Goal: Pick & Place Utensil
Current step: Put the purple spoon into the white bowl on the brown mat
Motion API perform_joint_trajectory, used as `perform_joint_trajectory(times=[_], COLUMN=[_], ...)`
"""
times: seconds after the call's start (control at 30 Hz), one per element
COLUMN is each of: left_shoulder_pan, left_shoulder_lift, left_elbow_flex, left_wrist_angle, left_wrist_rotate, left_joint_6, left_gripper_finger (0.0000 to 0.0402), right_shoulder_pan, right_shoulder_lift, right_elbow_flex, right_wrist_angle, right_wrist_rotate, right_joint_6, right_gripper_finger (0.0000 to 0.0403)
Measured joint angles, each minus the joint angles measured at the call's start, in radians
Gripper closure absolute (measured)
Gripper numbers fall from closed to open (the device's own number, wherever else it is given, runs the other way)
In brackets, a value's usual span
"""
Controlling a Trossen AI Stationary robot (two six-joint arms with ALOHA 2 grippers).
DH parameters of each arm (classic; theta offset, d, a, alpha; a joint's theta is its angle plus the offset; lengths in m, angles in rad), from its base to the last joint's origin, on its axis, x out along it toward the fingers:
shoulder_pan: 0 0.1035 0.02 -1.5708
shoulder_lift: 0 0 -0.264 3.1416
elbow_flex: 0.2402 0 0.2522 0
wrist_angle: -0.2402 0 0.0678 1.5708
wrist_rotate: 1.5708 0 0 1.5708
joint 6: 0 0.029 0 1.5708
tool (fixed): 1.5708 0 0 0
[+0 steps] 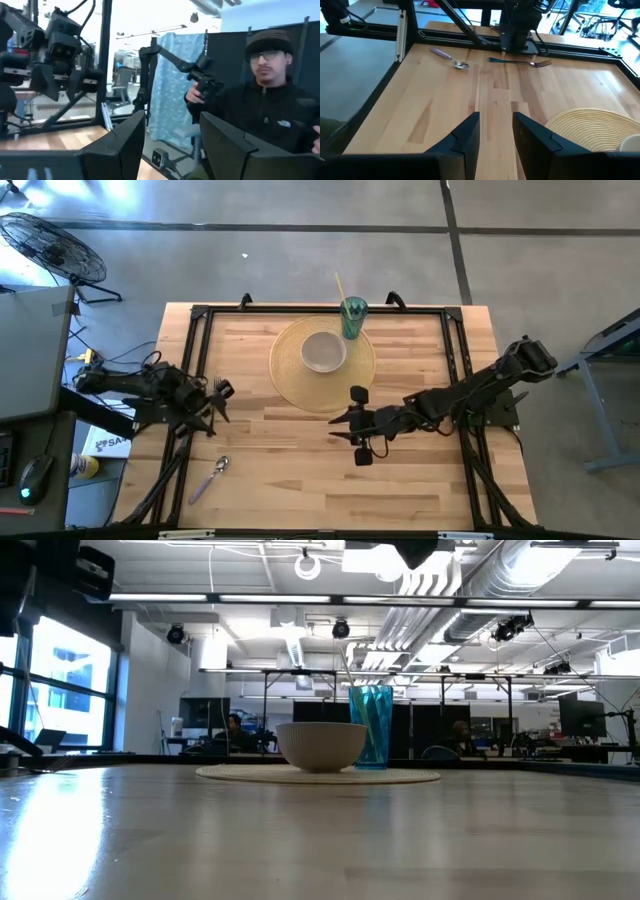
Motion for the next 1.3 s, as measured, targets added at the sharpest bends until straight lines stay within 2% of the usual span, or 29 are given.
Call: perform_joint_trajectory(times=[0.17,0.37,0.5,0.67,0.8,0.93,1.13,1.3], left_shoulder_pan=[-0.147,-0.317,-0.396,-0.477,-0.532,-0.582,-0.616,-0.614], left_shoulder_lift=[0.041,0.184,0.301,0.459,0.587,0.722,0.967,1.156], left_elbow_flex=[0.0,0.0,0.01,0.082,0.169,0.293,0.578,0.798], left_wrist_angle=[-0.035,0.055,0.098,0.078,0.075,-0.018,-0.499,-0.875], left_wrist_rotate=[-0.242,-0.462,-0.602,-0.696,-0.715,-0.715,-0.7,-0.535], left_joint_6=[0.014,0.002,-0.152,-0.269,-0.318,-0.411,-0.644,-0.83], left_gripper_finger=[0.0216,0.0216,0.0216,0.0216,0.0216,0.0216,0.0216,0.0216], right_shoulder_pan=[0.0,-0.002,-0.003,-0.003,-0.003,-0.003,-0.003,-0.003], right_shoulder_lift=[0.0,0.0,0.0,0.0,0.0,0.0,0.0,0.0], right_elbow_flex=[0.0,0.0,0.0,0.0,0.0,0.0,0.0,0.0], right_wrist_angle=[0.0,0.0,0.0,0.0,0.0,0.0,0.0,0.0], right_wrist_rotate=[0.0,0.0,0.003,0.009,0.013,0.014,0.049,0.067], right_joint_6=[0.008,0.008,0.008,0.008,0.008,0.007,-0.003,-0.011], right_gripper_finger=[0.0293,0.0293,0.0293,0.0293,0.0293,0.0293,0.0293,0.0293])
